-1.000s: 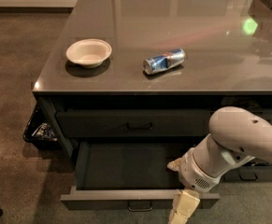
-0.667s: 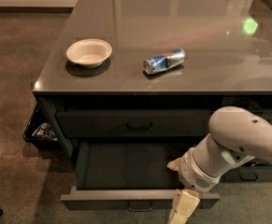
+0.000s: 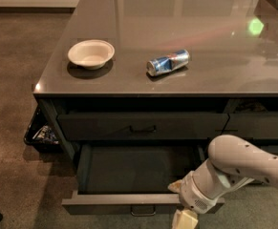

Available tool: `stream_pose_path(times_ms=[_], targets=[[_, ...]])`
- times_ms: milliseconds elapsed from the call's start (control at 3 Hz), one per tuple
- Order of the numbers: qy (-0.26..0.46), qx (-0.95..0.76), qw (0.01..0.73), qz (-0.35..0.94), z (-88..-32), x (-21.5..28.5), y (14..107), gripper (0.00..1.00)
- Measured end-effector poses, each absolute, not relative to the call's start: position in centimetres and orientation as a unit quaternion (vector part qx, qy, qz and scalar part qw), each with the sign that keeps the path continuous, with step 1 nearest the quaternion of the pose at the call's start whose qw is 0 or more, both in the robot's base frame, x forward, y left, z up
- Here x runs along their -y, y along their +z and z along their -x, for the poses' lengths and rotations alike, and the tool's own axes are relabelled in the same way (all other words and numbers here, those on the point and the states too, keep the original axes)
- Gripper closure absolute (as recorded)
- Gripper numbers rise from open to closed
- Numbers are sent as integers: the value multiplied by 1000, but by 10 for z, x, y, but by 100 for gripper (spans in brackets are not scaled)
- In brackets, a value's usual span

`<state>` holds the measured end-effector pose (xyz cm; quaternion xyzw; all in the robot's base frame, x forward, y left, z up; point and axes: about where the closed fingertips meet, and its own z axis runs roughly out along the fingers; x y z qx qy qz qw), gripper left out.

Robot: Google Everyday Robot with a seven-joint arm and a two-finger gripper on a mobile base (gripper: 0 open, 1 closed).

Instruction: Close middle drawer

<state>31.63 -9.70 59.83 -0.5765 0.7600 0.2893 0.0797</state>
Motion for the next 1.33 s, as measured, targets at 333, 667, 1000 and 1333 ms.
stream_pose_path(times_ms=[333,667,1000,1333], targets=[[313,-754,85,571,-304,92,569,0],[339,-741,81,574,-293,82,544,0],[359,-721,74,588,-283,66,519,0],[359,-712,69,600,-279,55,499,0]])
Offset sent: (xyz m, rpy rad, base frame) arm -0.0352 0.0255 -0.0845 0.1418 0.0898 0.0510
